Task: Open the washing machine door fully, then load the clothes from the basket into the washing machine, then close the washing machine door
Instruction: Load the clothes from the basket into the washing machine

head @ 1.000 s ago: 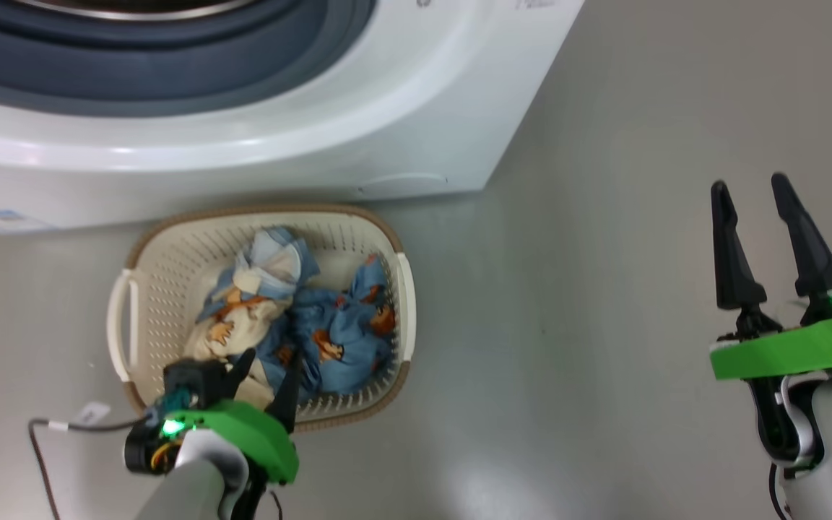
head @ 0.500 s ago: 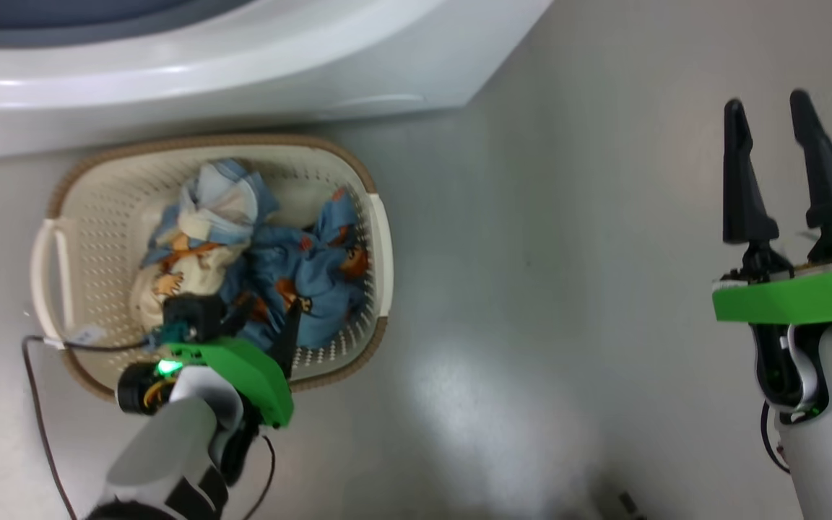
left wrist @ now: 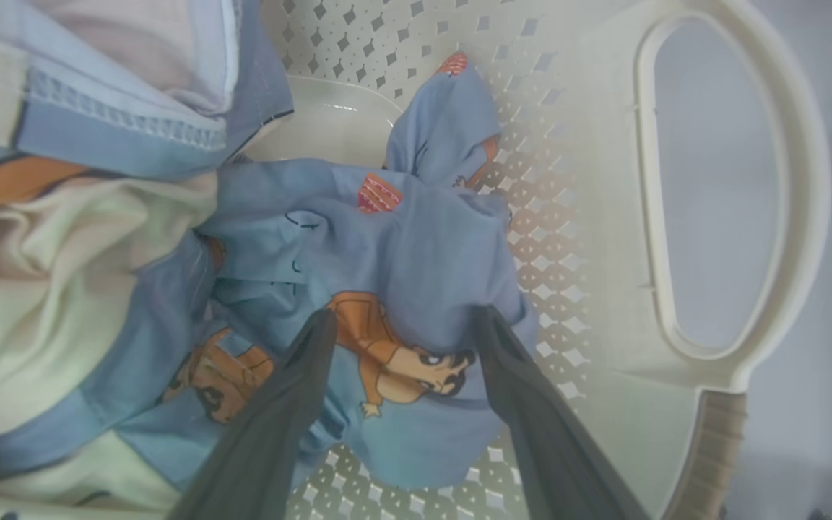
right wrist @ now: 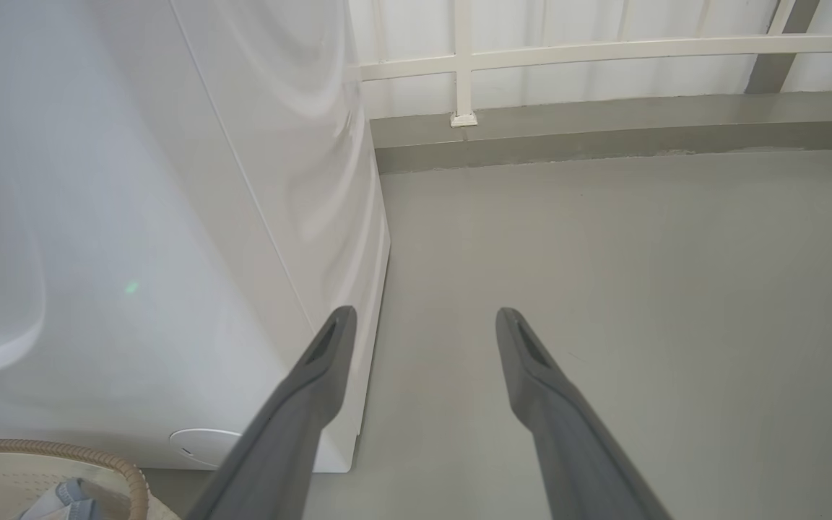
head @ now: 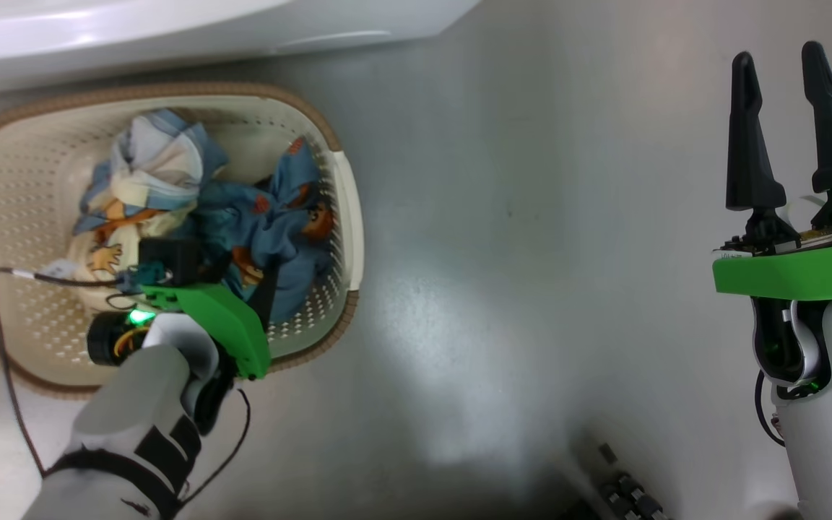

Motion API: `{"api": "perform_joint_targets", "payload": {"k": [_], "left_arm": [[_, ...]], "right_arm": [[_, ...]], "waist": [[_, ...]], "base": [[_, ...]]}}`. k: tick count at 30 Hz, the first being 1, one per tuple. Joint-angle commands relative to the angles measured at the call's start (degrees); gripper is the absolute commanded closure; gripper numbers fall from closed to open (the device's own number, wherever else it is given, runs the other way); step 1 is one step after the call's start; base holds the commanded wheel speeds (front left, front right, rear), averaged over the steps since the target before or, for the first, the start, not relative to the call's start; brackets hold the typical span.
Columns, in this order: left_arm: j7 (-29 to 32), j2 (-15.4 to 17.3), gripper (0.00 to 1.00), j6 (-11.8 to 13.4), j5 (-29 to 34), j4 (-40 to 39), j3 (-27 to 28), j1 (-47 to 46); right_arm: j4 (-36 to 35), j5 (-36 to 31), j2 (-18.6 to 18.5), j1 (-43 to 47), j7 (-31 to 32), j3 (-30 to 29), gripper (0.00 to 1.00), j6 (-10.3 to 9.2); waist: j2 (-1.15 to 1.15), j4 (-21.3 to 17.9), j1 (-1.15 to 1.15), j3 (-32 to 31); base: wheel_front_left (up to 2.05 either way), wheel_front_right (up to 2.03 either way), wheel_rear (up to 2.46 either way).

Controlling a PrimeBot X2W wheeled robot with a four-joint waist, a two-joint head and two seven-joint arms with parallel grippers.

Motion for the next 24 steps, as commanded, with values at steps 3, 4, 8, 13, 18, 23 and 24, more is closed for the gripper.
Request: {"api": "perform_joint_targets", "payload": {"k": [3,4,8,13,18,23,24], "left_arm": [[0.20,1.92,0.00,0.03,-1.53,0.36,-0.38,-0.73],[0.39,1.98,0.00,0.03,-1.97,0.43,-0.83,-1.08],[1.08,2.28,0.00,0.03,-3.60,0.59,-2.66,-2.13],[1.65,2.78,0.00,0.03,-5.96,0.66,-4.42,-3.11],[2.18,3.27,1.00,0.03,-8.41,0.52,-5.95,-3.63],[1.91,3.36,1.00,0.03,-10.70,0.16,-7.48,-3.52],[1.70,3.35,1.00,0.03,-11.18,0.12,-7.74,-3.38]], "right_arm": [[-1.83,-0.31,0.18,0.84,-0.44,0.45,0.00,0.26],[-1.90,-0.30,0.21,0.82,-0.44,0.35,0.00,0.26],[-2.06,-0.28,0.43,0.82,-0.44,0.23,0.00,0.26],[-2.06,-0.14,0.83,0.61,-0.44,0.40,0.00,0.26],[-2.02,-0.12,1.02,0.66,-0.44,0.69,0.00,0.26],[-1.68,-0.29,0.93,0.88,-0.44,0.68,0.00,0.26],[-1.65,-0.32,0.91,0.94,-0.44,0.70,0.00,0.26]], "waist": [[0.00,-1.59,0.00,2.24],[0.00,-1.71,0.00,2.50],[0.00,-2.19,0.00,3.20],[0.00,-2.93,0.00,3.68],[0.00,-3.49,0.00,3.50],[0.00,-3.40,0.00,2.20],[0.00,-3.30,0.00,1.81]], "base": [[0.00,0.00,0.00],[0.00,0.00,0.00],[0.00,0.00,0.00],[0.00,0.00,0.00],[0.00,0.00,0.00],[0.00,0.00,0.00],[0.00,0.00,0.00]]}}
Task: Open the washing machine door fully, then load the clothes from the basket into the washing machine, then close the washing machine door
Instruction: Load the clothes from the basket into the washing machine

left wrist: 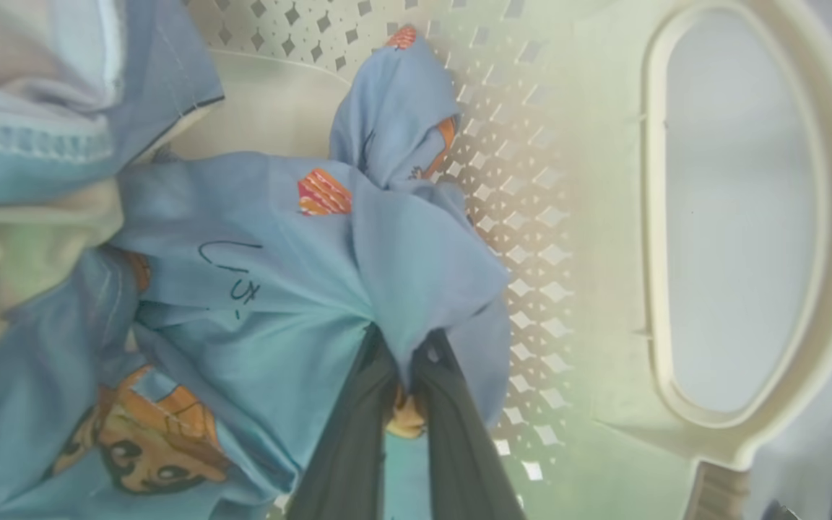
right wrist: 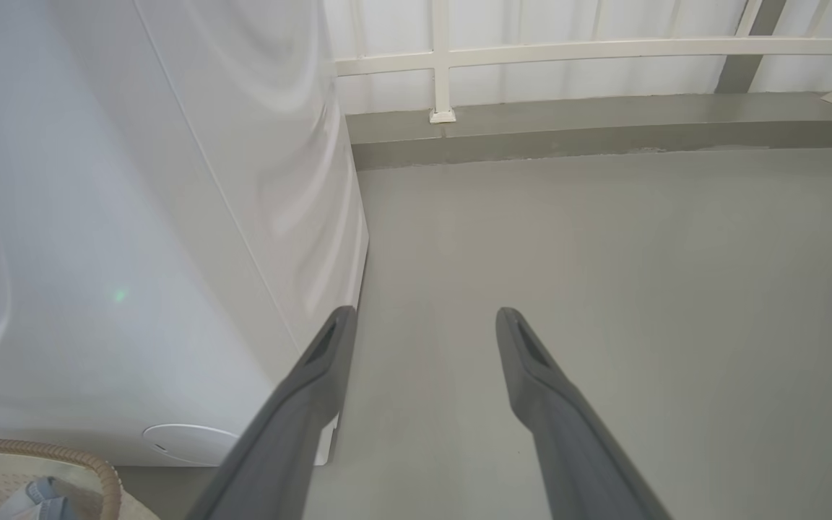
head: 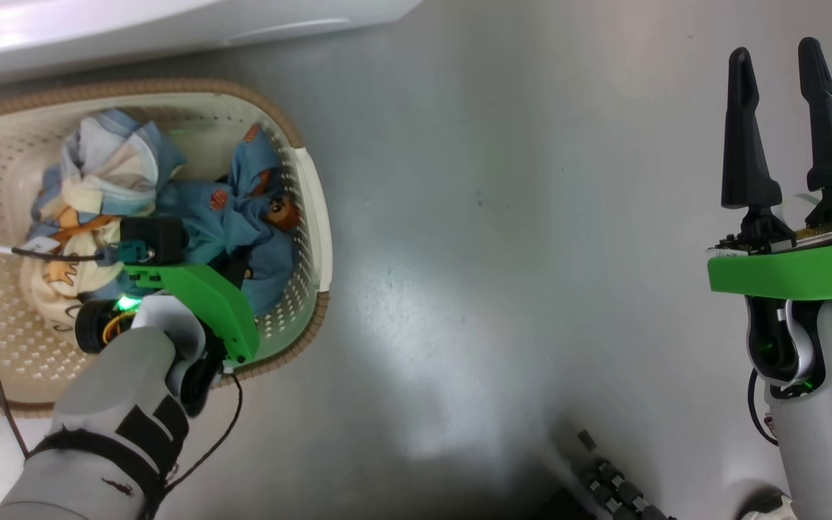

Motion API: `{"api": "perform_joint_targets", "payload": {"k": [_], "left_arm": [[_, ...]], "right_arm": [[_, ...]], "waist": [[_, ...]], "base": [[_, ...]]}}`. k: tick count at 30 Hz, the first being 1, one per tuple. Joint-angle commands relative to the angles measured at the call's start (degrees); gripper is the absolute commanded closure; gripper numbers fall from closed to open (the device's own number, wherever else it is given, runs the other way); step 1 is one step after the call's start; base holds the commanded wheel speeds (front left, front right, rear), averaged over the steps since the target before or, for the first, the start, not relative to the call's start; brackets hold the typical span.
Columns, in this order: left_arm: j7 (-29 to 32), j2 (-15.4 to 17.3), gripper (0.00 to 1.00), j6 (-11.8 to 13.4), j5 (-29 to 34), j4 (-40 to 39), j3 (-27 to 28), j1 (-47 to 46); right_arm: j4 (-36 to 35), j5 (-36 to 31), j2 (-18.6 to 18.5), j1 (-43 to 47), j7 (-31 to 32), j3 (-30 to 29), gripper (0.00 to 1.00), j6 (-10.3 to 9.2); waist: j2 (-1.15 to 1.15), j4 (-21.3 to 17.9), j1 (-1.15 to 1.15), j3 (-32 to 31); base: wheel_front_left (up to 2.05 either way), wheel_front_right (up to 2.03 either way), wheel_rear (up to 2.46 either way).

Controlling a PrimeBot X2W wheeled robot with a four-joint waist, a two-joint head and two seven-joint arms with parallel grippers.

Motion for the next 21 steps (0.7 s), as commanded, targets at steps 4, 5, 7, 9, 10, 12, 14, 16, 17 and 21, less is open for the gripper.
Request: {"api": "perform_joint_targets", "payload": {"k": [4,5,7,9,10,12,14,16,17,21], "left_arm": [[-1.88,0.92,1.00,0.03,-2.44,-0.80,-0.06,1.77],[-2.45,0.91,1.00,0.03,-3.00,-0.87,-0.14,2.12],[-3.61,0.92,1.00,0.03,-4.23,-1.09,-0.22,3.04],[-5.24,1.11,1.00,0.03,-5.89,-1.79,-0.49,4.75],[-5.78,1.17,1.00,0.03,-6.45,-2.17,-0.57,5.39],[-6.87,1.34,1.00,0.03,-7.35,-3.09,-0.79,6.62],[-7.79,1.50,1.00,0.03,-8.07,-4.20,-0.95,7.83],[-8.46,1.67,1.00,0.03,-8.69,-5.28,-0.83,8.99],[-8.67,1.74,1.00,0.03,-8.90,-5.80,-0.67,9.55],[-8.92,2.35,1.00,0.03,-8.30,-7.45,0.91,10.58]], "right_arm": [[-0.82,-0.46,-0.26,1.64,-0.44,0.95,0.00,0.26],[-0.74,-0.44,-0.29,1.74,-0.44,0.99,0.00,0.26],[-0.56,-0.39,-0.35,1.93,-0.44,1.13,0.00,0.26],[-0.22,-0.45,-0.44,2.47,-0.44,1.36,0.00,0.26],[-0.05,-0.46,-0.51,2.74,-0.44,1.40,0.00,0.26],[0.30,-0.45,-0.62,3.38,-0.44,1.38,0.00,0.26],[0.65,-0.49,-0.78,4.20,-0.44,1.34,0.00,0.26],[0.93,-0.57,-0.98,5.21,-0.44,1.25,0.00,0.26],[1.08,-0.55,-1.11,5.72,-0.44,1.19,0.00,0.26],[1.52,-0.36,-1.55,7.25,-0.44,0.92,0.00,0.26]], "waist": [[0.00,0.88,0.00,-2.71],[0.00,1.07,0.00,-3.35],[0.00,1.42,0.00,-4.81],[0.00,1.94,0.00,-7.45],[0.00,2.13,0.00,-8.43],[0.00,2.54,0.00,-10.43],[0.00,3.05,0.00,-12.50],[0.00,3.67,0.00,-14.56],[0.00,4.00,0.00,-15.58],[0.00,5.05,0.00,-18.41]], "base": [[0.00,0.00,0.00],[0.00,0.00,0.00],[0.00,0.00,0.00],[0.00,0.00,0.00],[0.00,0.00,0.00],[0.00,0.00,0.00],[0.00,0.00,0.00],[0.00,0.00,0.00],[0.00,0.00,0.00],[0.00,0.00,0.00]]}}
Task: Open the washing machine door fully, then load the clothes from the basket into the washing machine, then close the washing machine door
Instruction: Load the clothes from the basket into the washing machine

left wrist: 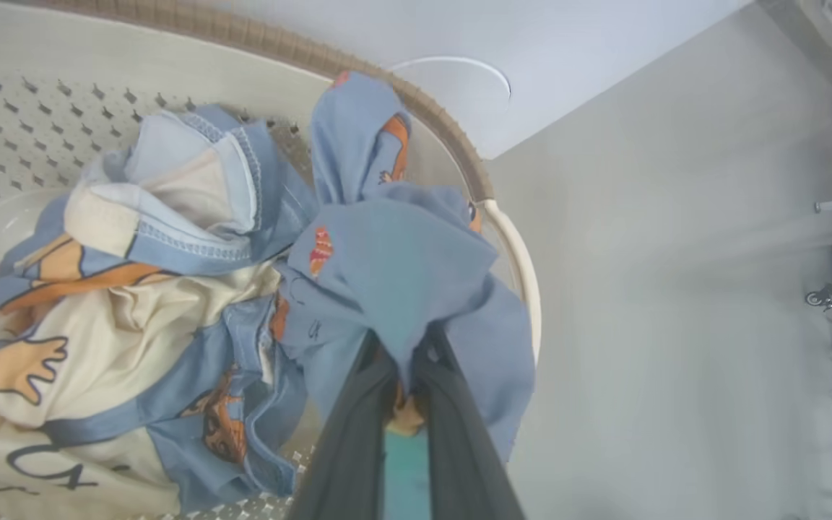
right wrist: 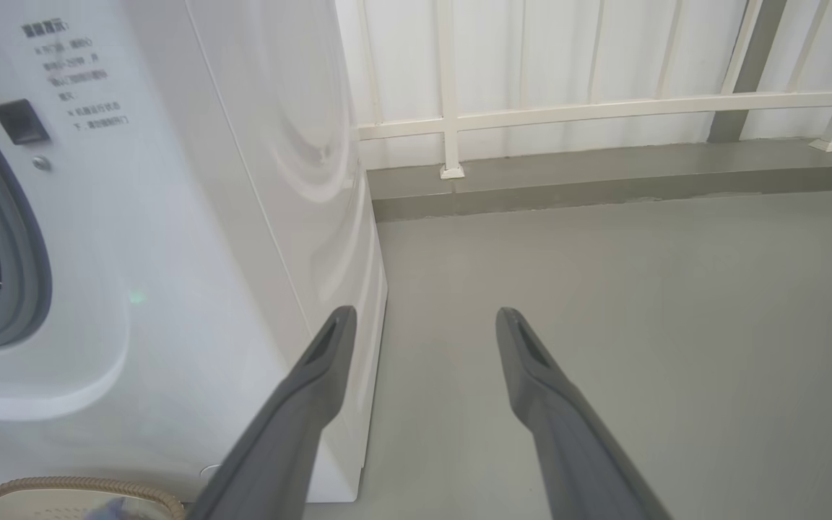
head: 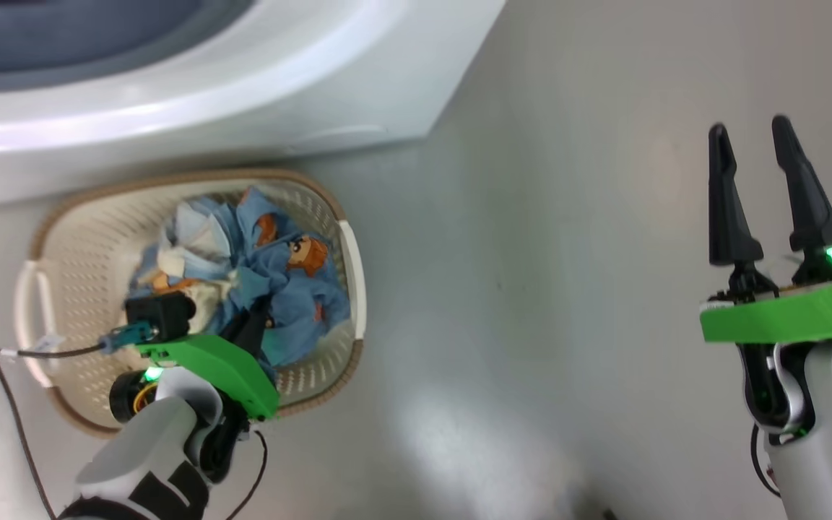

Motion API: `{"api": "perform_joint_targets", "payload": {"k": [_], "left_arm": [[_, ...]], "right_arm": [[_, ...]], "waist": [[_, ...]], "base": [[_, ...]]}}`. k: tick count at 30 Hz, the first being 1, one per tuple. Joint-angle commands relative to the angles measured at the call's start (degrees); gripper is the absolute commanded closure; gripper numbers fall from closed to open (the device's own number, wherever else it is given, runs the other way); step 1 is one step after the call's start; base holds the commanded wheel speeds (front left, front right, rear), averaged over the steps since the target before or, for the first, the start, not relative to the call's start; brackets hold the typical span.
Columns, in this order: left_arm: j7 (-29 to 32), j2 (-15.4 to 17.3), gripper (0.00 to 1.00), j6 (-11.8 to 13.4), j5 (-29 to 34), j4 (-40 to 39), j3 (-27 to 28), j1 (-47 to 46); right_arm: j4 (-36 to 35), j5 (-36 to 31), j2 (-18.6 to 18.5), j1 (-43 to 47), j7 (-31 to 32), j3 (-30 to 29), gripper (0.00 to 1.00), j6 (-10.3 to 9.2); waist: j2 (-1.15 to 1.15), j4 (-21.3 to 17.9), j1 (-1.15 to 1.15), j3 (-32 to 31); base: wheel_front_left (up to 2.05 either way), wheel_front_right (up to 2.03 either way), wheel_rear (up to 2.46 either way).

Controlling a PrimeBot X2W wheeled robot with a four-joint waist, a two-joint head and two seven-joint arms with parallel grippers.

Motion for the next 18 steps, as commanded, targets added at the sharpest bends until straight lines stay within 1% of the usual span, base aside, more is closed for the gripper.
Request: {"api": "perform_joint_targets", "payload": {"k": [1,5,9,18], "left_arm": [[-0.81,1.74,1.00,0.03,0.49,-1.10,1.97,1.08],[-0.83,2.27,1.00,0.03,5.10,-4.31,7.36,3.75],[-0.84,2.45,1.00,0.03,11.05,-7.84,13.79,7.10],[-0.85,1.30,1.00,0.03,24.15,-17.73,27.30,15.84]], "right_arm": [[-1.06,-0.33,-0.83,1.83,-0.44,0.57,0.00,0.26],[-0.57,-0.30,-1.35,3.78,-0.44,0.42,0.00,0.26],[-0.15,-0.35,-1.60,5.61,-0.44,0.14,0.00,0.26],[0.55,-0.46,-2.04,9.06,-0.44,-0.49,0.00,0.26]], "waist": [[0.00,2.35,0.01,-4.67],[0.00,3.56,0.01,-8.03],[0.00,4.52,0.01,-11.03],[0.00,6.17,0.01,-17.01]], "base": [[0.00,0.00,0.00],[0.00,0.00,0.00],[0.00,0.00,0.00],[0.00,0.00,0.00]]}}
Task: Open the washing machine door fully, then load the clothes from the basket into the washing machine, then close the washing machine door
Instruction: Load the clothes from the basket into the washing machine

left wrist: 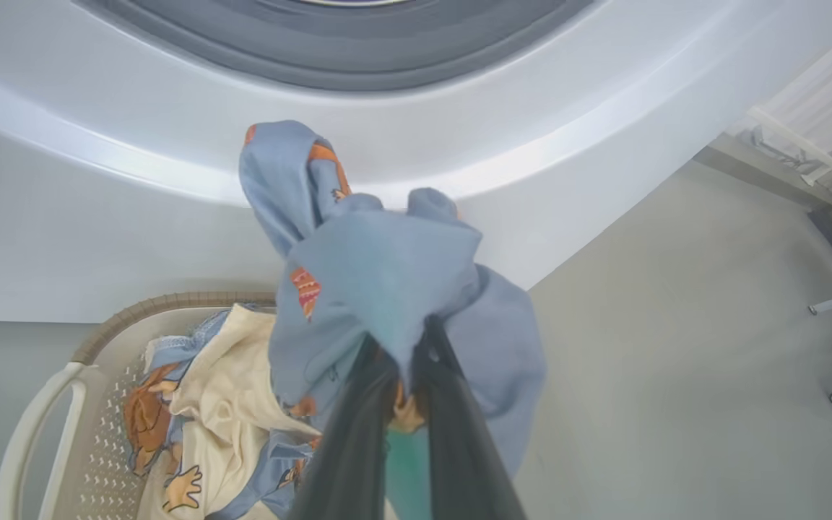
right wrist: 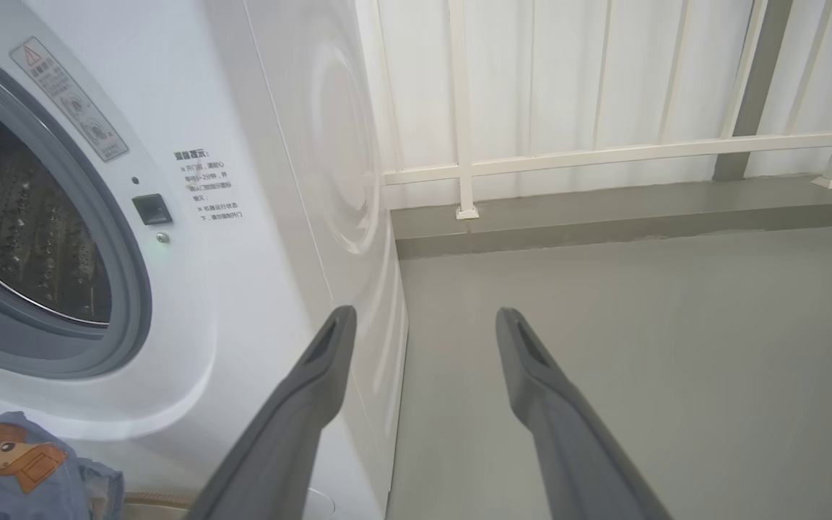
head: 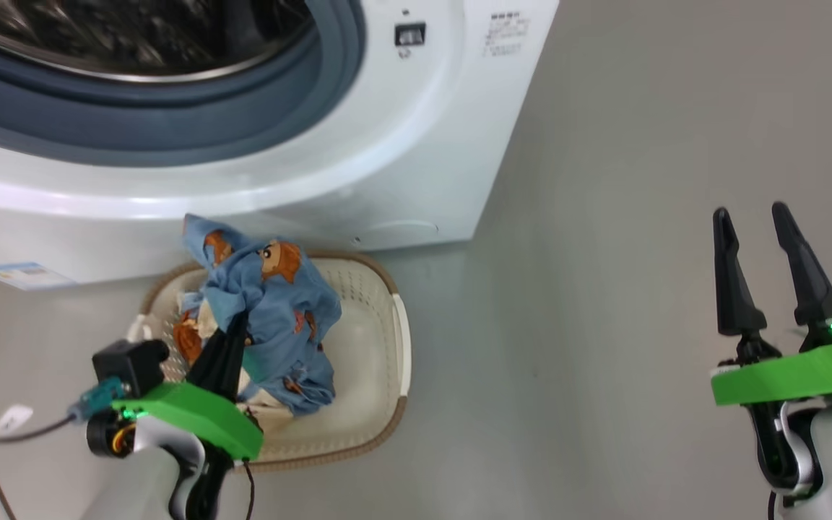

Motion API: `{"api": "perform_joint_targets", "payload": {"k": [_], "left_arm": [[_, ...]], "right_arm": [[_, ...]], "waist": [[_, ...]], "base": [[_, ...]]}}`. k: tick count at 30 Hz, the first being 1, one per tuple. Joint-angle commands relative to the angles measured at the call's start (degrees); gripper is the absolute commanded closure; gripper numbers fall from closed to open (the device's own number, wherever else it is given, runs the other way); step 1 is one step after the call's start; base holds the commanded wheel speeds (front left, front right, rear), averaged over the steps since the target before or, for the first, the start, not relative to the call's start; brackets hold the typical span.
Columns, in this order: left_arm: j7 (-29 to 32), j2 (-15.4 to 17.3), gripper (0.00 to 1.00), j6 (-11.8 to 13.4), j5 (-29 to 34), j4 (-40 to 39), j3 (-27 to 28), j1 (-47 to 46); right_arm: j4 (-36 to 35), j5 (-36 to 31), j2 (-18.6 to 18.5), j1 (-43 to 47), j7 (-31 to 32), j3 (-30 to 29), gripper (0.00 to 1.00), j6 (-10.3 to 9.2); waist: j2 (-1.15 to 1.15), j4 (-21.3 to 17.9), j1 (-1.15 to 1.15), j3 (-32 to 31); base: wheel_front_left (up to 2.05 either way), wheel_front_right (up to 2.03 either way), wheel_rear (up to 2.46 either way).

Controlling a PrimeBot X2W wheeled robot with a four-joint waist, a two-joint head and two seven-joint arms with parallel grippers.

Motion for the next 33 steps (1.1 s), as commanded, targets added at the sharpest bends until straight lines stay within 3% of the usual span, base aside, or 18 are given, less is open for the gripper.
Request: {"api": "perform_joint_targets", "payload": {"k": [1,17,33], "left_arm": [[-0.77,1.28,1.00,0.03,1.34,-2.01,2.59,1.11],[-0.77,-0.72,1.00,0.03,16.46,-20.64,17.51,15.07],[-0.77,-2.83,1.00,0.03,26.49,-30.54,24.92,27.38]], "right_arm": [[-1.12,-0.49,-0.87,1.23,-0.44,0.79,0.00,0.25],[-0.49,-0.71,-1.02,7.65,-0.44,-0.53,0.00,0.25],[-0.65,-0.82,-1.45,12.03,-0.44,-1.30,0.00,0.25]], "waist": [[0.00,1.65,0.02,-3.26],[0.00,3.89,0.02,-11.61],[0.00,4.88,0.02,-15.74]], "base": [[0.00,0.00,0.00],[0.00,0.00,0.00],[0.00,0.00,0.00]]}}
